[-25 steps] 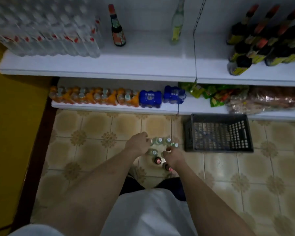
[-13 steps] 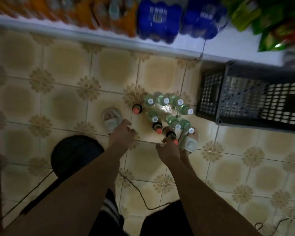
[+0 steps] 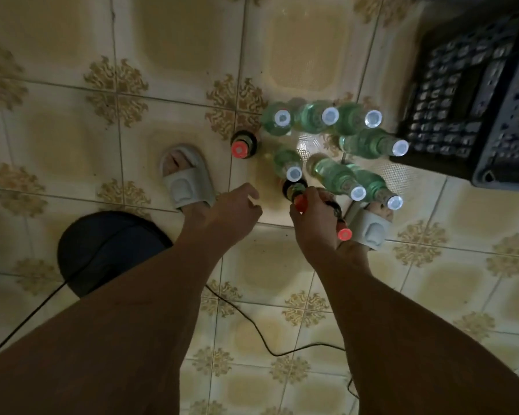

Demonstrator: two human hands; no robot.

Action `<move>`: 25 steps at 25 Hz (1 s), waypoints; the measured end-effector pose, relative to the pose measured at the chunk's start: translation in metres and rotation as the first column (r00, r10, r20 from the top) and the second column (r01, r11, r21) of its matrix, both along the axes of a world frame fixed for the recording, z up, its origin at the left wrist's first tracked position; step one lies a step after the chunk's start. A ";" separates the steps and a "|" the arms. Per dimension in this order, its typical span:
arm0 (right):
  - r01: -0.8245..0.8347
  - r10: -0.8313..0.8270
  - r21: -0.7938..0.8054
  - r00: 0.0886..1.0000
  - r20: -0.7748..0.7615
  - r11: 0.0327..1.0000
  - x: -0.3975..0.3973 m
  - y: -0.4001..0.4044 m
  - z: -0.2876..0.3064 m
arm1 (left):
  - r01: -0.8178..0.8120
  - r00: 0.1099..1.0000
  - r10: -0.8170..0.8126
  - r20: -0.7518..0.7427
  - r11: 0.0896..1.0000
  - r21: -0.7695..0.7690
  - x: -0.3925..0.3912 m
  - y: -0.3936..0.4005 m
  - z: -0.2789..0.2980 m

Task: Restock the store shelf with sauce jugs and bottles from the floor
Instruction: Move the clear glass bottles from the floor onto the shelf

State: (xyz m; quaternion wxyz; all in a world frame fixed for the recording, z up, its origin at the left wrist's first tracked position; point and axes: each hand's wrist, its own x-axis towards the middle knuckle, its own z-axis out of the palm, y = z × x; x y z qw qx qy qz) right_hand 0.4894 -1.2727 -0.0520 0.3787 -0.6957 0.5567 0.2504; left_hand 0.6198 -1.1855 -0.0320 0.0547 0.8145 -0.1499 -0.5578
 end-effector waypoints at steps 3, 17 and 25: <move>-0.014 0.014 0.024 1.000 0.000 1.000 -0.002 0.004 0.010 | 0.092 0.996 -0.092 -0.020 0.996 0.021 0.004 0.003 0.011; -0.306 0.231 0.144 0.893 0.387 0.941 0.059 0.015 0.131 | 0.143 0.986 -0.163 -0.027 0.923 -0.358 0.024 0.036 0.055; -0.082 0.078 0.010 0.970 0.232 0.997 0.127 0.029 0.060 | -0.275 0.956 0.293 -0.012 0.883 -0.380 0.093 0.064 0.030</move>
